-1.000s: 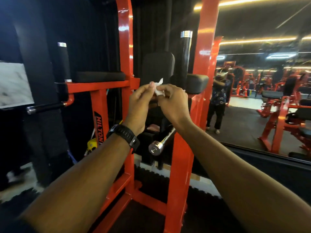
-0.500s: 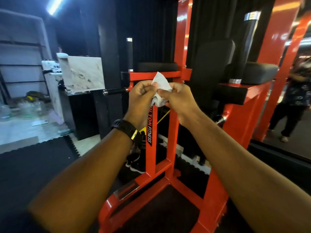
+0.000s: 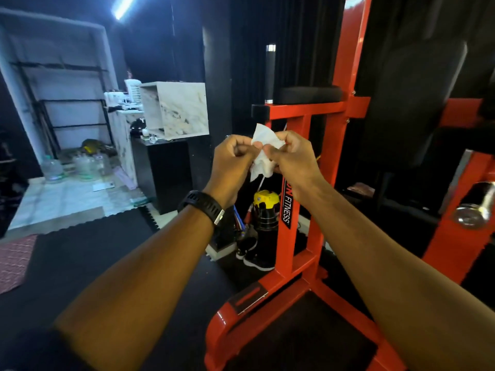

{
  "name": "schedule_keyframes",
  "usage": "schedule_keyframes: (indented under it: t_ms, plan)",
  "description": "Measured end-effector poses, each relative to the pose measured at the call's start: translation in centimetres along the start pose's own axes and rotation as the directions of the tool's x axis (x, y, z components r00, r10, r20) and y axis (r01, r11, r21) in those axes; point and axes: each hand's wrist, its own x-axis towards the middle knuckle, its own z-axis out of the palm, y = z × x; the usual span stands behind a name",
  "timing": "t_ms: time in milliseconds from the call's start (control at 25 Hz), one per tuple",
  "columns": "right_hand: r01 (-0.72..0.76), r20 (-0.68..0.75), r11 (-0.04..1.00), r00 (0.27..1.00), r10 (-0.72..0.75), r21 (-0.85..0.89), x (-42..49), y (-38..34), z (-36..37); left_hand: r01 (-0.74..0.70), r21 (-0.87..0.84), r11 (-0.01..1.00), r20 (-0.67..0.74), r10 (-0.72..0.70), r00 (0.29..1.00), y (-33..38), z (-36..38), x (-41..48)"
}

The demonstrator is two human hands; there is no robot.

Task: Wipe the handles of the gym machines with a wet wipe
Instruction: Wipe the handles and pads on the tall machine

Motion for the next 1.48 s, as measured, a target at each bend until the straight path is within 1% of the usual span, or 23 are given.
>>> schedule_keyframes:
  t_ms: [80,200,320,400,480,560,640,800,920,1000,1080,1240,1280,1360,1480]
  plan:
    - [0.039,-0.053,0.999,0.998,-0.039,0.001,1.0,1.7,2.2,-0.010,0.062,0.998,-0.016,0.011,1.000,-1.7,-1.8,1.4]
    - [0.060,-0.151,0.996,0.986,-0.069,-0.067,2.8,4.3,4.3,-0.010,0.161,0.987,-0.043,0.017,0.999,-4.5,-3.2,3.6]
    - [0.079,-0.232,0.990,0.967,-0.105,-0.119,5.7,7.0,6.0,-0.062,0.338,0.939,-0.040,0.080,0.996,-7.4,-4.3,6.1]
    - [0.133,-0.231,0.977,0.958,-0.170,-0.164,8.5,9.1,6.8,-0.089,0.473,0.877,-0.044,0.125,0.991,-9.6,-5.1,8.0]
    - [0.152,-0.192,0.973,0.964,-0.186,-0.176,11.4,11.0,7.7,-0.096,0.599,0.795,-0.036,0.147,0.989,-11.4,-5.8,10.6]
    - [0.160,-0.138,0.977,0.974,-0.180,-0.144,14.2,12.4,8.8,-0.069,0.668,0.741,-0.037,0.126,0.991,-12.7,-6.6,13.1]
    - [0.154,-0.129,0.981,0.977,-0.169,-0.116,16.9,13.5,9.7,-0.056,0.705,0.706,-0.019,0.098,0.995,-13.9,-7.0,15.4]
    - [0.143,-0.133,0.987,0.979,-0.152,-0.078,21.4,15.4,11.7,-0.081,0.737,0.671,0.038,0.079,0.996,-15.9,-7.2,19.1]
    - [0.159,-0.142,0.979,0.974,-0.176,-0.128,24.4,17.4,13.6,-0.148,0.767,0.625,0.118,0.090,0.989,-18.4,-7.4,21.8]
    - [0.174,-0.146,0.966,0.968,-0.203,-0.191,26.3,18.8,14.6,-0.196,0.760,0.619,0.169,0.102,0.980,-20.6,-7.7,23.6]
    - [0.235,-0.141,0.925,0.948,-0.287,-0.299,27.7,20.1,15.6,-0.233,0.733,0.639,0.199,0.126,0.972,-22.5,-8.1,25.4]
    - [0.340,-0.147,0.792,0.871,-0.468,-0.508,29.5,20.7,16.7,-0.353,0.615,0.705,0.234,0.264,0.936,-24.5,-8.1,27.6]
    - [0.351,-0.130,0.761,0.861,-0.491,-0.545,29.8,20.8,16.9,-0.381,0.581,0.719,0.245,0.292,0.925,-25.0,-8.1,28.0]
    - [0.349,-0.082,0.726,0.871,-0.485,-0.592,29.1,21.5,16.8,-0.421,0.549,0.722,0.268,0.325,0.907,-25.9,-8.3,28.2]
    - [0.420,0.059,0.656,0.865,-0.498,-0.627,26.8,23.0,16.5,-0.434,0.521,0.735,0.285,0.330,0.900,-26.9,-8.3,28.1]
